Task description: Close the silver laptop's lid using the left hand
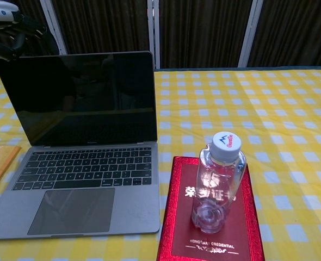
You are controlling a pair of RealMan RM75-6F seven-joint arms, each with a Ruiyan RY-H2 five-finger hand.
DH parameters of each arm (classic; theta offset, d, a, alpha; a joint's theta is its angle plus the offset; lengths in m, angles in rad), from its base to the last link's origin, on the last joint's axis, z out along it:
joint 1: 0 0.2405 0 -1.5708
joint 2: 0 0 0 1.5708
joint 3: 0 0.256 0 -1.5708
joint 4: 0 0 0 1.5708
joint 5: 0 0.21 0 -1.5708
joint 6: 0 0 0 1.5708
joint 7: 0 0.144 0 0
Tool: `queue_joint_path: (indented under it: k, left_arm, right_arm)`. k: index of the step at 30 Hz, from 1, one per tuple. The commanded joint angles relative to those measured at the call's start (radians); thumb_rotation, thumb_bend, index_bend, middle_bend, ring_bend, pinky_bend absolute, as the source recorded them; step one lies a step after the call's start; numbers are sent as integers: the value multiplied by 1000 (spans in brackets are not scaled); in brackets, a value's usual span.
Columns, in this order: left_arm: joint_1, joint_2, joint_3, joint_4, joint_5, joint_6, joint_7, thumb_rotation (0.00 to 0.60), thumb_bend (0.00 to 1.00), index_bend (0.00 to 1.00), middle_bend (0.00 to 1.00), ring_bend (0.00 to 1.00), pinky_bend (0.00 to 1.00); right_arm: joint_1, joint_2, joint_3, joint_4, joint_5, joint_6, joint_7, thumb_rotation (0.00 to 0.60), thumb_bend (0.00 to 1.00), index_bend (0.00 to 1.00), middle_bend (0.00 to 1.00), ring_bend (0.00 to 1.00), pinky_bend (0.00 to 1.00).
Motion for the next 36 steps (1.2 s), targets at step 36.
queue_joint_path:
  k: [36]
  left_arm:
    - [49,164,162,-139,373,-72,-466,600,1000,330,277,294,346]
  right_arm:
    - [-7,0,-4,-9,-11,21,-10,600,0,0,0,0,0]
